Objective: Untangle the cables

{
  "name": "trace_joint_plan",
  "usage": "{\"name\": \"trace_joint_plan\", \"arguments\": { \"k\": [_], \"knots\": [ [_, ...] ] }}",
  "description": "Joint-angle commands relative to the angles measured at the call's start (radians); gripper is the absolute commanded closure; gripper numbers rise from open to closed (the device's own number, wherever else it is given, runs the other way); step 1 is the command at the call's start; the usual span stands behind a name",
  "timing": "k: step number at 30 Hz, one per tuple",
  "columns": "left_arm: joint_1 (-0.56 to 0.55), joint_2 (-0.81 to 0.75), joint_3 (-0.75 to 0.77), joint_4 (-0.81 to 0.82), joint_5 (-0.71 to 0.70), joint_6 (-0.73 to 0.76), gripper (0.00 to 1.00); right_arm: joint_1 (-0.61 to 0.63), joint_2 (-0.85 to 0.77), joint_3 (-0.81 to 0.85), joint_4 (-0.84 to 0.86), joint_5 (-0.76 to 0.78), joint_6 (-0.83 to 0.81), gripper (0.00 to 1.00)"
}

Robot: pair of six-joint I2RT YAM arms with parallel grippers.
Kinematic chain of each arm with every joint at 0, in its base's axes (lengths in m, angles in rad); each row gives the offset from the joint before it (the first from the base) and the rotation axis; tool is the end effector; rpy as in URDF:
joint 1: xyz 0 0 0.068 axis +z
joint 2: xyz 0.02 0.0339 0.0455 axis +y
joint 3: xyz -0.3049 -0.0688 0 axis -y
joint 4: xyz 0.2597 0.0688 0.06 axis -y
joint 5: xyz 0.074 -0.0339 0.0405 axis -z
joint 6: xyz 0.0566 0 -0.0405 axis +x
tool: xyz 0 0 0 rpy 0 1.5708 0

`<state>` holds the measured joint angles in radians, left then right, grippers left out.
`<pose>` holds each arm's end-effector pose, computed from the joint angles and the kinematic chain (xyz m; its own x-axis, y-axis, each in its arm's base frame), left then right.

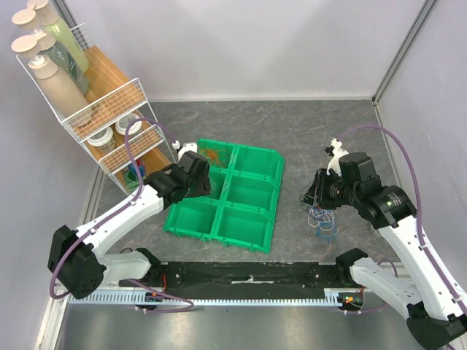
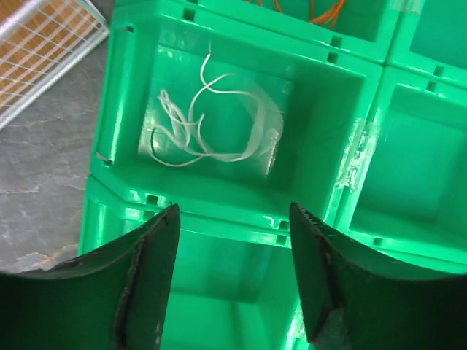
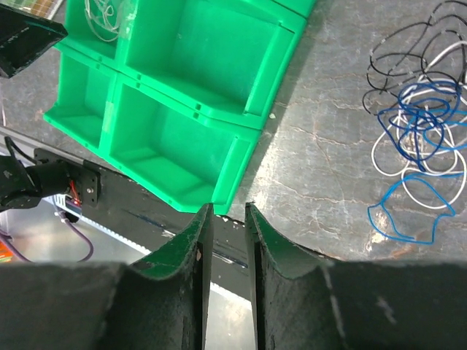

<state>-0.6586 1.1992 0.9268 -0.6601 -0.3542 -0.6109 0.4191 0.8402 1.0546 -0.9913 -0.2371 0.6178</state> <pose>0.2107 -0.1383 0.2834 -0.7558 -0.0954 -0.6478 -0.0280 0.9931 -0.1136 0.1312 0.0730 0.3640 -0.8398 0.2423 -0.4859 -0.0762 0.8335 0.5473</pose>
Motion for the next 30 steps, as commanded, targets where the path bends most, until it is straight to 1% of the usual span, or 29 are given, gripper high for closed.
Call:
{"name": "trace_joint_plan", "arguments": {
  "k": [1, 3, 4, 5, 8, 11, 13, 16, 18, 19, 22, 26, 29, 30],
  "knots": [
    [0.001, 0.003, 0.050, 0.011, 0.078, -0.059, 0.25, 0.000, -0.027, -0.036, -0.029, 0.044, 0.013, 0.69],
    [0.002, -0.001, 0.061, 0.011, 0.122, -0.062, 0.21, 0.000, -0.029, -0.060, -0.041, 0.093, 0.045, 0.68],
    [-0.001, -0.007, 0.069, 0.010, 0.144, -0.059, 0.21, 0.000, -0.024, -0.070, -0.061, 0.137, 0.065, 0.68],
    [0.002, -0.012, 0.079, 0.010, 0.170, -0.053, 0.22, 0.000, -0.012, -0.077, -0.094, 0.210, 0.097, 0.67],
    [-0.003, -0.032, 0.099, 0.037, 0.268, -0.050, 0.30, -0.002, 0.046, -0.082, -0.176, 0.430, 0.158, 0.67],
    [-0.015, -0.033, 0.093, 0.105, 0.434, -0.062, 0.32, -0.003, 0.094, -0.081, -0.172, 0.548, 0.160, 0.67],
    [-0.054, -0.021, 0.083, 0.145, 0.481, -0.076, 0.32, -0.008, 0.128, -0.084, -0.138, 0.591, 0.137, 0.67],
    [-0.146, -0.001, 0.105, 0.175, 0.472, -0.059, 0.30, -0.064, 0.203, -0.097, -0.074, 0.570, 0.074, 0.66],
    [-0.205, 0.008, 0.122, 0.201, 0.457, -0.043, 0.29, -0.132, 0.233, -0.126, -0.005, 0.498, 0.016, 0.64],
    [-0.234, 0.014, 0.129, 0.214, 0.451, -0.040, 0.29, -0.190, 0.246, -0.143, 0.022, 0.469, -0.013, 0.63],
    [-0.292, 0.052, 0.156, 0.241, 0.471, -0.053, 0.29, -0.279, 0.284, -0.168, 0.110, 0.417, -0.076, 0.62],
    [-0.367, 0.103, 0.194, 0.255, 0.508, -0.059, 0.29, -0.296, 0.327, -0.134, 0.216, 0.305, -0.165, 0.62],
    [-0.407, 0.125, 0.204, 0.272, 0.523, -0.056, 0.29, -0.296, 0.371, -0.127, 0.269, 0.295, -0.199, 0.51],
    [-0.420, 0.131, 0.201, 0.280, 0.529, -0.055, 0.29, -0.296, 0.388, -0.131, 0.288, 0.289, -0.208, 0.50]
  ]
}}
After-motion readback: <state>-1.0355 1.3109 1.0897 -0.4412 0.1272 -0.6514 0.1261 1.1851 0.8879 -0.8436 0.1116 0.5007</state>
